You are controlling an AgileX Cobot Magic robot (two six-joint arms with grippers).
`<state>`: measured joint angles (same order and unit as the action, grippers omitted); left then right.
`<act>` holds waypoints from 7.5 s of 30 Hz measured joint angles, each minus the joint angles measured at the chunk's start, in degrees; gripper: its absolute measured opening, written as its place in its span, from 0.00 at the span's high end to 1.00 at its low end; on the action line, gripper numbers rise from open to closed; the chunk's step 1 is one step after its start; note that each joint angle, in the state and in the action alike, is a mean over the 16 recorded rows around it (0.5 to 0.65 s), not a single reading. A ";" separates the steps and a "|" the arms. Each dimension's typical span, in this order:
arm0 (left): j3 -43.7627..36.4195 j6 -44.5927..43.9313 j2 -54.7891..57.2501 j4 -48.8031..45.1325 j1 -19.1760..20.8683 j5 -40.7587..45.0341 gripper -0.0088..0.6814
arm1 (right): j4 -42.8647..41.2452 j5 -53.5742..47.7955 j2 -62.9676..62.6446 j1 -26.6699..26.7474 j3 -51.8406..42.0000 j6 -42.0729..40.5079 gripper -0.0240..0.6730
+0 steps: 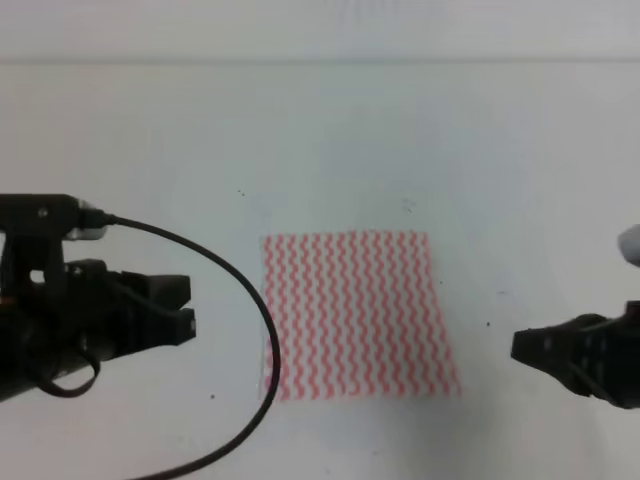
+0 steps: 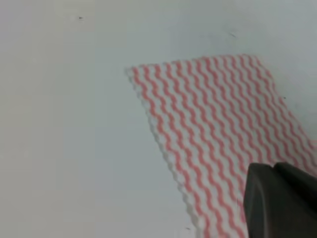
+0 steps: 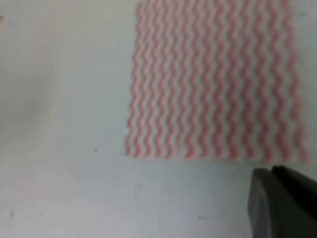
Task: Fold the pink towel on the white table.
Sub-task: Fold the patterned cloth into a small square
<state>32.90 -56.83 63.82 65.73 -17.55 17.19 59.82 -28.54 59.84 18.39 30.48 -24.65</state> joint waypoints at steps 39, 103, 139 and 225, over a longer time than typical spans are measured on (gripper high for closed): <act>0.00 1.57 0.28 -2.67 -3.94 6.14 1.00 | -5.65 12.60 34.00 9.73 9.21 11.48 0.59; 0.00 -16.36 0.44 -1.40 -3.94 6.38 1.00 | -5.58 10.05 35.11 9.70 16.61 10.95 0.99; 2.46 -73.71 22.92 23.45 -3.94 12.79 0.57 | -7.28 16.65 38.45 9.77 23.83 10.88 0.99; 12.10 -81.31 32.73 34.18 -3.94 3.52 0.99 | -6.95 21.89 38.11 9.73 23.85 9.57 0.99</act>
<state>45.00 -138.14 96.56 99.91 -21.49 20.71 52.86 -6.65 97.95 28.12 54.34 -15.08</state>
